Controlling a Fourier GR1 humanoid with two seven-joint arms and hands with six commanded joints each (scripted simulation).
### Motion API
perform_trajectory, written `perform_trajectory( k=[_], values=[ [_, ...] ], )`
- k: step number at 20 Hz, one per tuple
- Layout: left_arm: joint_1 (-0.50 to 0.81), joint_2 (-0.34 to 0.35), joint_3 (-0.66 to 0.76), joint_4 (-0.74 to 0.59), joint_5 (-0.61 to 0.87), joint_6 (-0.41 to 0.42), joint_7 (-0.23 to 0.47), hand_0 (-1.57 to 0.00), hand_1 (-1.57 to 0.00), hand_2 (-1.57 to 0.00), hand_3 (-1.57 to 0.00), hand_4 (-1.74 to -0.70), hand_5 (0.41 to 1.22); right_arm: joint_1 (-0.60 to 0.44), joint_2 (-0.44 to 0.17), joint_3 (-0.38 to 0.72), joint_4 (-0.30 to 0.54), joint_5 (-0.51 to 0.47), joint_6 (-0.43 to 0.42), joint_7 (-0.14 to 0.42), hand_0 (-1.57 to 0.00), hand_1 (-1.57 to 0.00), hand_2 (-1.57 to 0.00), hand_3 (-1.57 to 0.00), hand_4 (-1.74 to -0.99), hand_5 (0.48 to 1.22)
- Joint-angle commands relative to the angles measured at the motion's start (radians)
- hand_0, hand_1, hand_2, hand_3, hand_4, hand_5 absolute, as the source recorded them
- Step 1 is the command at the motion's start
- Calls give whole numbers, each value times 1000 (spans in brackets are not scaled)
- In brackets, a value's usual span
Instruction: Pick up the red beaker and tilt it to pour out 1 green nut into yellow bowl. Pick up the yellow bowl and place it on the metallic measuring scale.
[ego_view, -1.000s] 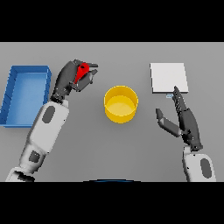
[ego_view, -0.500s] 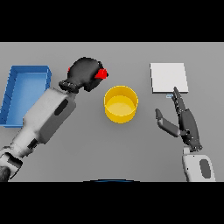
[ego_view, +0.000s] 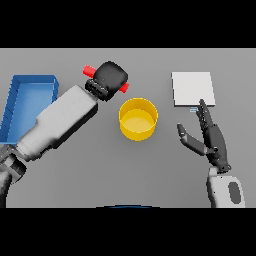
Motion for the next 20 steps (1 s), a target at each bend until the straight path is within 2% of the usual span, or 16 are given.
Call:
perform_trajectory(
  k=[1, 3, 6, 9, 12, 15, 17, 20],
  values=[
    [-17, -2, -20, 14, -10, -18, -4, -1571, -1571, -1571, -1267, -1699, 1218, -5, 3, -2, 8, -7, 4, 0, 1, 1, 1, 1, -1303, 619],
    [-54, -6, -60, 26, -27, -49, -25, -1571, -1571, -1571, -1203, -1709, 1219, 0, 1, -6, -4, -15, 5, 3, 1, 1, 1, 1, -1301, 607],
    [-107, -16, -132, 53, -72, -53, -66, -1571, -1571, -1571, -1383, -1723, 1220, 6, -4, -6, -5, -17, 14, -19, 1, 1, 1, 1, -1299, 605],
    [-149, -27, -203, 71, -118, -56, -83, -1571, -1571, -1571, -1475, -1731, 1221, 8, -2, 2, -2, 6, 1, -12, 1, 1, 1, 1, -1298, 599],
    [-170, -42, -263, 93, -153, -39, -89, -1571, -1571, -1571, -1522, -1736, 1221, -9, -1, -3, 7, 5, -6, 8, 1, 1, 1, 1, -1291, 603],
    [-204, -47, -335, 106, -192, -59, -98, -1571, -1571, -1571, -1546, -1738, 1221, 4, -9, -4, -3, 7, -2, -17, 1, 1, 1, 1, -1283, 602],
    [-218, -55, -390, 100, -210, -79, -131, -1571, -1571, -1571, -1555, -1739, 1221, -3, -7, -7, 8, 7, -5, -4, 1, 1, 1, 1, -1290, 607],
    [-254, -74, -422, 123, -212, -112, -134, -1571, -1571, -1571, -1563, -1740, 1221, 7, -9, -5, 9, 14, -6, -13, 1, 1, 1, 1, -1280, 601]
  ],
)
